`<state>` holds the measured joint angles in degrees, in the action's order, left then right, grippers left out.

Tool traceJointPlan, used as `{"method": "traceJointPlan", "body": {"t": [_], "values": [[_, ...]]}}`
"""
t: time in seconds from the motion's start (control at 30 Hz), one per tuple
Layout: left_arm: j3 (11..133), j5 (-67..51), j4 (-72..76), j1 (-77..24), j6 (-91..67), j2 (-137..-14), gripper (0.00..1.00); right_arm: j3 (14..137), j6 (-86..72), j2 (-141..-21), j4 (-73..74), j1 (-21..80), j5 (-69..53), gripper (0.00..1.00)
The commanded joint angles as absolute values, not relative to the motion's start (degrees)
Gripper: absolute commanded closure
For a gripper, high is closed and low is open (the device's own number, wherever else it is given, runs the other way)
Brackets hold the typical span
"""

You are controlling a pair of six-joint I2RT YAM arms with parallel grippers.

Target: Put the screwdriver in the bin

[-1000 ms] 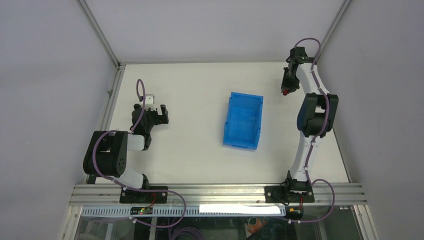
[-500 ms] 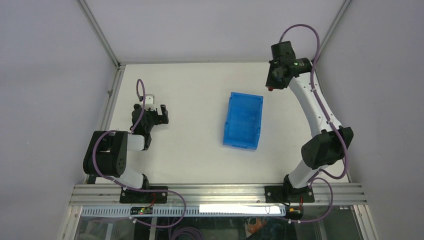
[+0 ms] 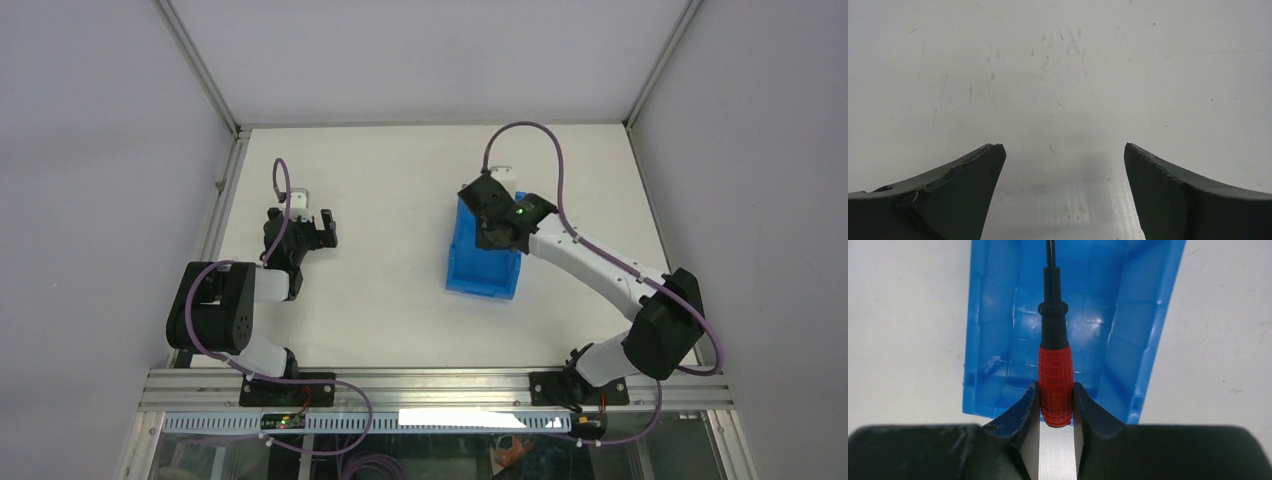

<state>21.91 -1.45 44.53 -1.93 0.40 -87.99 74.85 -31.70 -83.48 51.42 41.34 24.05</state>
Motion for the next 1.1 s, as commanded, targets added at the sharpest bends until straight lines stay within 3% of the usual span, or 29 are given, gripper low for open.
{"method": "traceJointPlan", "body": {"t": [0.0, 0.3, 0.6, 0.97, 1.07], "values": [[21.97, -1.48, 46.05, -2.41, -0.62, -86.39, 0.01, 68.33, -39.12, -80.60, 42.96, 45.54, 29.24, 0.87], [21.97, -1.49, 46.06, -2.38, -0.53, -86.39, 0.01, 61.68, -41.44, -85.69, 37.40, 46.42, 29.19, 0.86], [21.97, -1.48, 46.05, -2.39, -0.61, -86.35, 0.01, 61.78, -40.34, -92.93, 34.40, 42.41, 25.29, 0.79], [21.97, -1.48, 46.05, -2.41, -0.53, -86.37, 0.01, 62.87, -39.57, -94.67, 36.31, 41.66, 26.00, 0.49], [21.97, -1.48, 46.05, -2.38, -0.58, -86.40, 0.01, 64.59, -38.73, -92.57, 37.99, 41.74, 27.37, 0.47]]}}
